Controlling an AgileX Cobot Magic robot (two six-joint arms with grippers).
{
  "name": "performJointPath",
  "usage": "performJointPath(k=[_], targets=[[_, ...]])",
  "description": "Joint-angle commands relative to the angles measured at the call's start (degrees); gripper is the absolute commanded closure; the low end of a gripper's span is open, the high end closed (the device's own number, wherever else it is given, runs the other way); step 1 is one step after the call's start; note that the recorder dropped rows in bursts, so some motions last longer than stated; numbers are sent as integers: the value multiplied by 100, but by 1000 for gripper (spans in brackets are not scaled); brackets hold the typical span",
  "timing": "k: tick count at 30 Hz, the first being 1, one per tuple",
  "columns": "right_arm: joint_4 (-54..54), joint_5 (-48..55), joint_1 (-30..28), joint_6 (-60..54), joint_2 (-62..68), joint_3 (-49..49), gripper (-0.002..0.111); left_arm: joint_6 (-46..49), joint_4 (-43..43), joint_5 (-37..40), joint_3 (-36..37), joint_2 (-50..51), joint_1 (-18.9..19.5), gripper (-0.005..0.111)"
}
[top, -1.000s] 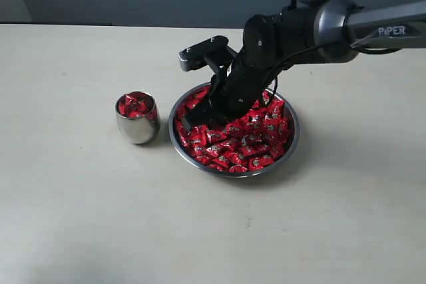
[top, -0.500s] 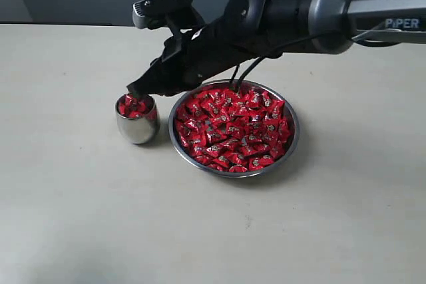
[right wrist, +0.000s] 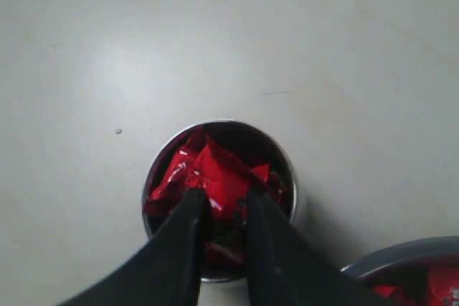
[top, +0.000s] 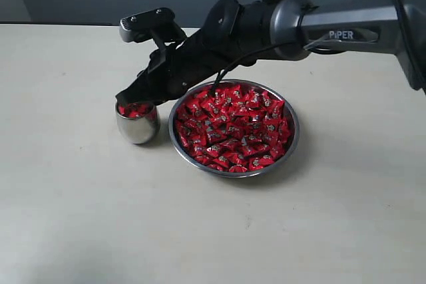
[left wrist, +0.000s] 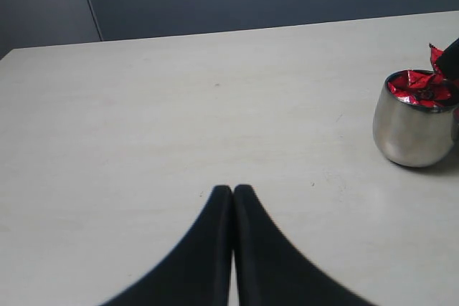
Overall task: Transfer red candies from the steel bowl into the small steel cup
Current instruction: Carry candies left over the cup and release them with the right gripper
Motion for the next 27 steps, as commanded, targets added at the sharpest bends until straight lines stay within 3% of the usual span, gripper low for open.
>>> performJointPath(k=[1, 6, 20, 27], targets=[[-75, -159, -16, -46, 49, -42, 97, -10, 11, -31, -48, -27, -46, 106], [-86, -212, -16, -46, 108, -42, 85, -10, 11, -31, -48, -27, -46, 106], [-86, -263, -16, -35, 108, -42, 85, -10, 11, -31, -48, -27, -46, 106], [-86, -225, -16, -35, 108, -42, 62, -10, 11, -31, -48, -27, -46, 106]])
